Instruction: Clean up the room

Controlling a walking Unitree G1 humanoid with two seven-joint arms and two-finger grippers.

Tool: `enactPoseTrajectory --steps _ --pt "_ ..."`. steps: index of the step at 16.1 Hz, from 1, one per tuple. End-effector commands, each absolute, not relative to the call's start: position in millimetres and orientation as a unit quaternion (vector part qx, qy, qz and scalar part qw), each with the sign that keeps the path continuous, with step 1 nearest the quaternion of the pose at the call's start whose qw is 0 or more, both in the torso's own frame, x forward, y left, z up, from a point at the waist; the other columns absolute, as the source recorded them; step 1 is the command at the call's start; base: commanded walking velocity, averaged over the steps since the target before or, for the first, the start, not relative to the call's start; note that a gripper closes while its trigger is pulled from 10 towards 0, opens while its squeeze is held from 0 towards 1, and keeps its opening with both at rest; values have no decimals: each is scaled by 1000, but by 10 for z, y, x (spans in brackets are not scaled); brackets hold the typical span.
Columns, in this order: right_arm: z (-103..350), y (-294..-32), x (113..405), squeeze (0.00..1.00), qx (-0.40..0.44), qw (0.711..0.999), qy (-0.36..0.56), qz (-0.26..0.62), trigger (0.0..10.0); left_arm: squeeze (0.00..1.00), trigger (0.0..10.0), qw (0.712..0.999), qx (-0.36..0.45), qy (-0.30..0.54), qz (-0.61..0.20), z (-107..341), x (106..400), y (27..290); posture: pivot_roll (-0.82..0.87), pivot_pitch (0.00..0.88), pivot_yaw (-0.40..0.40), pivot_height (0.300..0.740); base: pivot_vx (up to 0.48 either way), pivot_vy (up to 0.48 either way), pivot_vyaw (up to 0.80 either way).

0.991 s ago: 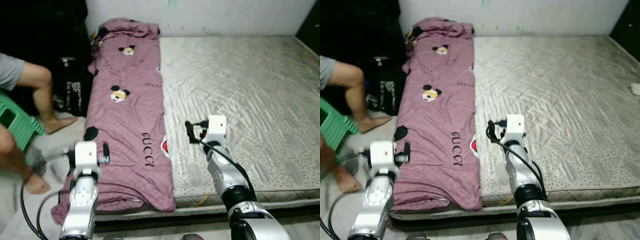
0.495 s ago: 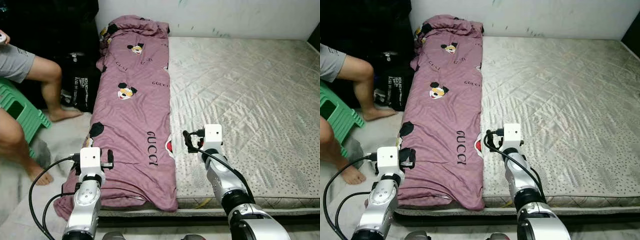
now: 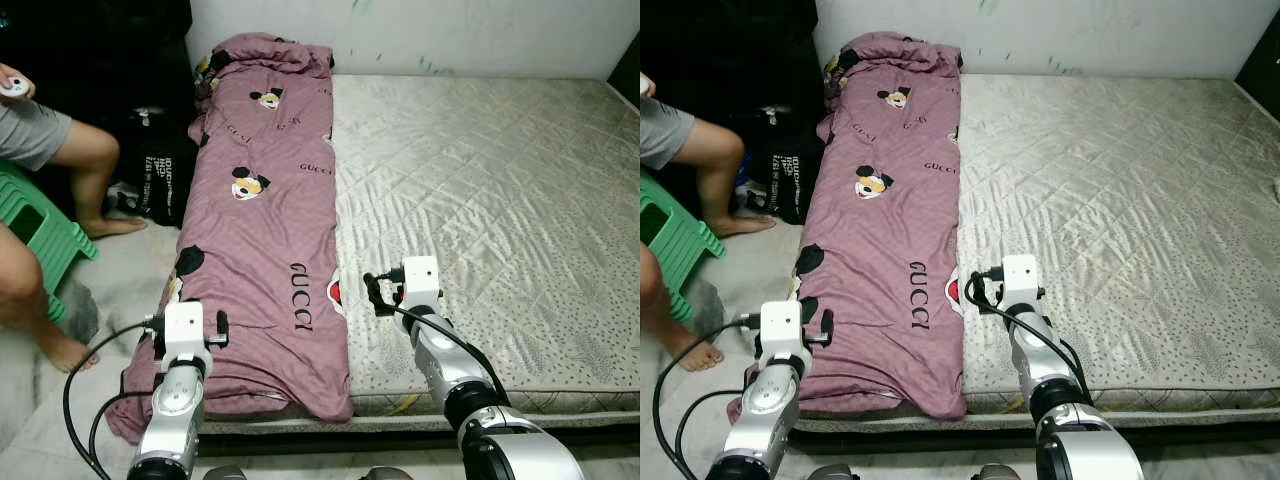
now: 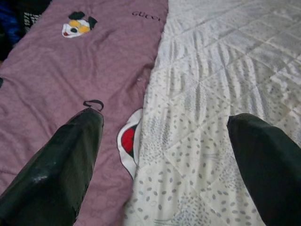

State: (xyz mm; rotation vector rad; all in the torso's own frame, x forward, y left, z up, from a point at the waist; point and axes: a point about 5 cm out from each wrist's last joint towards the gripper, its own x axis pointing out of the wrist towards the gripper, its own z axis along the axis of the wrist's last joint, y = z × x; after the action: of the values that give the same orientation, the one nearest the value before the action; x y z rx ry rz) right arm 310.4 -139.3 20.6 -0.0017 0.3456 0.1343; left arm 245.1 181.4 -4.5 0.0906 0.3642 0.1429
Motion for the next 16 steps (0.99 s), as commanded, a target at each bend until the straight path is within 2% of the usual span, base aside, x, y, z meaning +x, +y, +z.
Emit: enactPoseTrajectory --steps 1,3,8,16 --pt "282 -1372 3177 0 -5 984 161 69 10000 0 10000 980 51 180 70 -52 2447 1846 -63 0 9 740 0 0 0" --pt "270 -1367 3165 0 -13 984 161 76 10000 0 10000 977 44 194 72 -118 2420 1831 -61 0 8 740 0 0 0" --pt "66 -1327 3047 0 -36 969 228 87 10000 0 10000 953 -32 281 112 -360 2347 1960 -61 0 4 740 0 0 0" --pt "76 -1292 3081 0 -23 967 239 81 10000 0 10000 950 -23 293 108 -354 2441 2029 -73 0 25 740 0 0 0"
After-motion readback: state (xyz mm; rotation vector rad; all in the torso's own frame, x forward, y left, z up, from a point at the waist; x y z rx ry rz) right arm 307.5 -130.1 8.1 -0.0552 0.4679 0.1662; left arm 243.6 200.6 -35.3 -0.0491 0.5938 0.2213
